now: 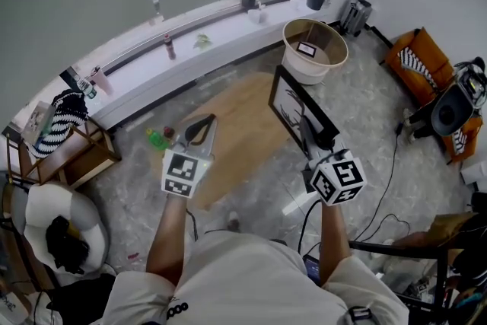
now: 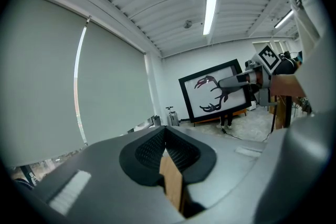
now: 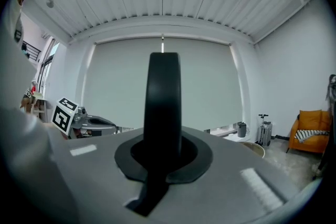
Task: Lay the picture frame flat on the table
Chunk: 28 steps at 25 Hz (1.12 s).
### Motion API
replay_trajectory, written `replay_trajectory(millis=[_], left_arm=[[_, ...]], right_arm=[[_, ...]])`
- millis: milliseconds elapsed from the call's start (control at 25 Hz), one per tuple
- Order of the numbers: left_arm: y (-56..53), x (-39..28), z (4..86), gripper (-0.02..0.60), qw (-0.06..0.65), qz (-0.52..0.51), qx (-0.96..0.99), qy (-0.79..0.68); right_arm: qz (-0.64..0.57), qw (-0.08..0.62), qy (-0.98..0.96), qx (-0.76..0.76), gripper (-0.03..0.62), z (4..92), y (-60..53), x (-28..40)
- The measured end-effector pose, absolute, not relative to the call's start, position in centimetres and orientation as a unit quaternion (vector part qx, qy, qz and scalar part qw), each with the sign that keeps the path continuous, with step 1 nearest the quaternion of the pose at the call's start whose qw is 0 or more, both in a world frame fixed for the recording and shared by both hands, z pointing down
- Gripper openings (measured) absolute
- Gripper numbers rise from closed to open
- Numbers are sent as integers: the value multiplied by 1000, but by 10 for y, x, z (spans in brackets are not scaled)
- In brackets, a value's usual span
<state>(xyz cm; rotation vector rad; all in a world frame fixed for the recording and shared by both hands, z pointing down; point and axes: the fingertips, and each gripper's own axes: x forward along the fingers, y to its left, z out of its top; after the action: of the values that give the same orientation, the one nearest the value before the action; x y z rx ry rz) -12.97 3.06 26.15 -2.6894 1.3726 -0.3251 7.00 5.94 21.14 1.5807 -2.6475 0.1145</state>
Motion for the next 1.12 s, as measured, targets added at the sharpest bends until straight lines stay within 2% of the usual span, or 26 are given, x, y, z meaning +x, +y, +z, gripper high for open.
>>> replay_trajectory(millis=[680,1120], left_arm=[[-56,-146,285,11,35,-118,-888,444],[-129,-120,306,11,17,-133,-881,454]], right_arm=[[76,31,-853,515,14,240,-25,57],[94,48,-867,487,14,263,-109,74]])
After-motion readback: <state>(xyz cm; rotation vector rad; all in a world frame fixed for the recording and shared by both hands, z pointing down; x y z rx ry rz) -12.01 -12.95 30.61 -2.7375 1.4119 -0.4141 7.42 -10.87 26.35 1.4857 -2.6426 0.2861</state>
